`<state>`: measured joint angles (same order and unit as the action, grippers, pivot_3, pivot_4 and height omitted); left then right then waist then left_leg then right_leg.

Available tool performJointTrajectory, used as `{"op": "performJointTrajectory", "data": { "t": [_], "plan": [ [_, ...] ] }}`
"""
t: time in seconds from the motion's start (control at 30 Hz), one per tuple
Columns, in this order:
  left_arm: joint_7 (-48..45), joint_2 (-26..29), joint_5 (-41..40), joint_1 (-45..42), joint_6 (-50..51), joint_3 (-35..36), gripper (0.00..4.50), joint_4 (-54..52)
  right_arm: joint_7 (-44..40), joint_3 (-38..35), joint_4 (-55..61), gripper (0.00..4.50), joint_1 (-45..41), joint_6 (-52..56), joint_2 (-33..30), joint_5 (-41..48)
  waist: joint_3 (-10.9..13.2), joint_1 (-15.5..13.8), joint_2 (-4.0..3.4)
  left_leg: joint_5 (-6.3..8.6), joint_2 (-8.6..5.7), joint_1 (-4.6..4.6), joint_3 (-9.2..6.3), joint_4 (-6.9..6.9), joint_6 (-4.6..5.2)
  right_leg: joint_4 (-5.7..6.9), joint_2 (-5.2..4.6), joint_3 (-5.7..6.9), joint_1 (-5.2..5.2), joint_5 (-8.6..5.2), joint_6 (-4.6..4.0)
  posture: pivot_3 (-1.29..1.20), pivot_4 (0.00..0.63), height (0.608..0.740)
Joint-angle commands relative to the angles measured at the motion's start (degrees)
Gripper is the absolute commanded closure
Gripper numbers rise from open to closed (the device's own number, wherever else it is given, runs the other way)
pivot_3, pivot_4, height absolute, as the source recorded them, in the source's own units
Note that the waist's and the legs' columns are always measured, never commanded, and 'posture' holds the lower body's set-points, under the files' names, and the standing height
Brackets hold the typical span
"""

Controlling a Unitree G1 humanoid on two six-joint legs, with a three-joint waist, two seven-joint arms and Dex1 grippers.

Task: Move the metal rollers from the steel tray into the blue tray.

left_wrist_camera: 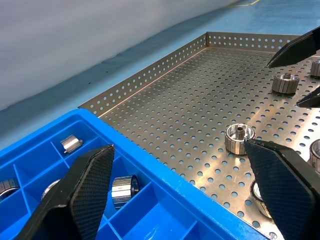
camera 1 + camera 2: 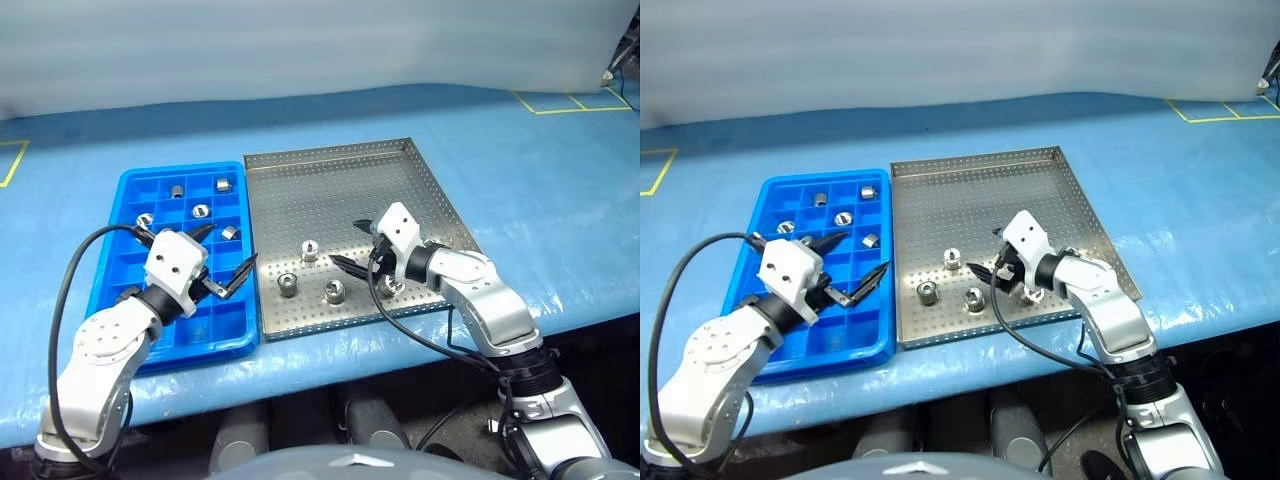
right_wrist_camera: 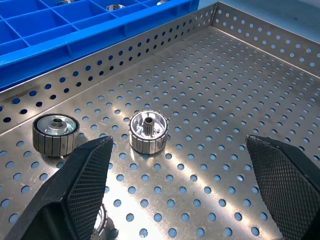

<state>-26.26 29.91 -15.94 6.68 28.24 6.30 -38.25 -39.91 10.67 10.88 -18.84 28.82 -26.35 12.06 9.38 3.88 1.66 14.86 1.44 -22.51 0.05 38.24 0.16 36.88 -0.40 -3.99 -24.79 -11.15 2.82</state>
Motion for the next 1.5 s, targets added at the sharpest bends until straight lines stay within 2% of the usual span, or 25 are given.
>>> {"op": "performJointTrajectory", "data": {
  "t": [0.03, 0.57, 0.77, 1.0, 1.3, 1.5],
  "plan": [
    [0.16, -0.01, -0.25, -0.65, -0.09, -0.01, 0.00, -1.75, -0.27, -0.70, 1.50, 0.02, -0.73, -1.49, 0.21, 0.25, 0.00, 0.02, 0.00, 0.00, 0.00, 0.00, 0.00, 0.00, 0.00, 0.00, 0.00, 0.00, 0.00, 0.00, 0.00, -0.05, 0.150, 0.740],
    [0.14, -0.28, -0.74, -3.05, 1.45, -1.74, 0.00, -1.68, -0.25, -1.19, 3.27, 0.02, 0.30, -0.91, -0.32, 0.57, 0.00, 0.09, 0.00, 0.00, 0.00, 0.01, -0.02, 0.02, 0.00, 0.00, 0.00, 0.01, 0.03, 0.01, 0.01, -0.08, 0.150, 0.740],
    [-3.66, 4.14, -1.20, -5.52, 2.66, -2.36, 0.00, -1.96, -1.91, -0.22, 4.68, 0.02, 0.45, -1.34, -1.68, 0.56, 0.00, 0.09, 0.00, 0.00, 0.00, 0.02, -0.04, 0.05, 0.00, 0.02, 0.02, 0.03, 0.04, 0.01, 0.01, -0.07, 0.150, 0.740],
    [-7.87, 9.40, 0.27, -10.93, 5.53, -7.36, 0.00, 1.45, -2.34, 0.04, 7.78, 0.02, 2.02, -1.98, -1.60, 0.58, 0.00, 0.10, 0.00, 0.00, -0.01, 0.01, -0.07, 0.05, 0.00, 0.00, 0.01, 0.05, 0.05, 0.00, 0.01, -0.09, 0.150, 0.740],
    [-12.10, 11.93, 1.62, -20.22, 11.88, -15.28, 0.00, 7.89, -0.18, -0.15, 9.67, 0.02, 4.51, -1.99, -0.59, 0.04, 0.00, 0.82, -0.01, 0.00, -0.01, 0.00, -0.10, 0.08, 0.00, 0.00, 0.02, 0.07, 0.06, 0.00, 0.02, -0.13, 0.150, 0.740],
    [-18.92, 16.39, 4.83, -25.75, 11.86, -22.06, 0.00, 11.57, 0.78, -0.15, 10.63, 0.02, 5.28, -1.81, -0.46, -0.01, 0.00, 1.61, 0.00, 0.00, -0.01, -0.01, -0.10, 0.09, 0.00, 0.02, 0.04, 0.07, 0.05, 0.00, 0.01, -0.15, 0.150, 0.740]
  ]
}}
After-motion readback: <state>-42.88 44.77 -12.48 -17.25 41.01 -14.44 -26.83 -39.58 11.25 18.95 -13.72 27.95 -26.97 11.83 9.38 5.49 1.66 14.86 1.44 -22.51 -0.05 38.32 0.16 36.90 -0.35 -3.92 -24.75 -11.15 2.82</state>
